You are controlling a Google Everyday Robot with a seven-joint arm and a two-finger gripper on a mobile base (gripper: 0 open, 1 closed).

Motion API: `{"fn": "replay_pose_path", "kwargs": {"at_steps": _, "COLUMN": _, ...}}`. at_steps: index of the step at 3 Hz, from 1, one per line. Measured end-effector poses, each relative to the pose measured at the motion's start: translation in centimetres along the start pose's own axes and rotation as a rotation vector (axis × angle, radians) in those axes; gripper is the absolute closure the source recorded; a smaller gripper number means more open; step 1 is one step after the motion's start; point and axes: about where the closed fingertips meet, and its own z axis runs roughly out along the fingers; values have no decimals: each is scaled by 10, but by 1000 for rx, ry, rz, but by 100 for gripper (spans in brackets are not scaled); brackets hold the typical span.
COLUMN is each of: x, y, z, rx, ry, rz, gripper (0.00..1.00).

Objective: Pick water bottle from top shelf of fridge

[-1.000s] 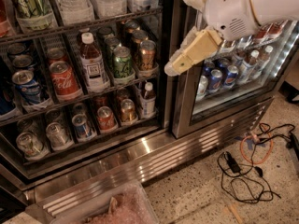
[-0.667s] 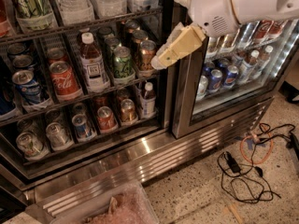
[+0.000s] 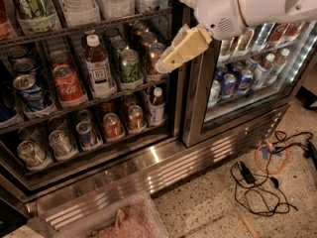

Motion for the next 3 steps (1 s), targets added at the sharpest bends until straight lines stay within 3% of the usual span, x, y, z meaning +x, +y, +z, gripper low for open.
{"fn": "replay_pose_path", "kwargs": {"at_steps": 3, "x": -21, "y": -13, "z": 32, "rx": 42, "ry": -100, "rz": 4, "gripper": 0}}
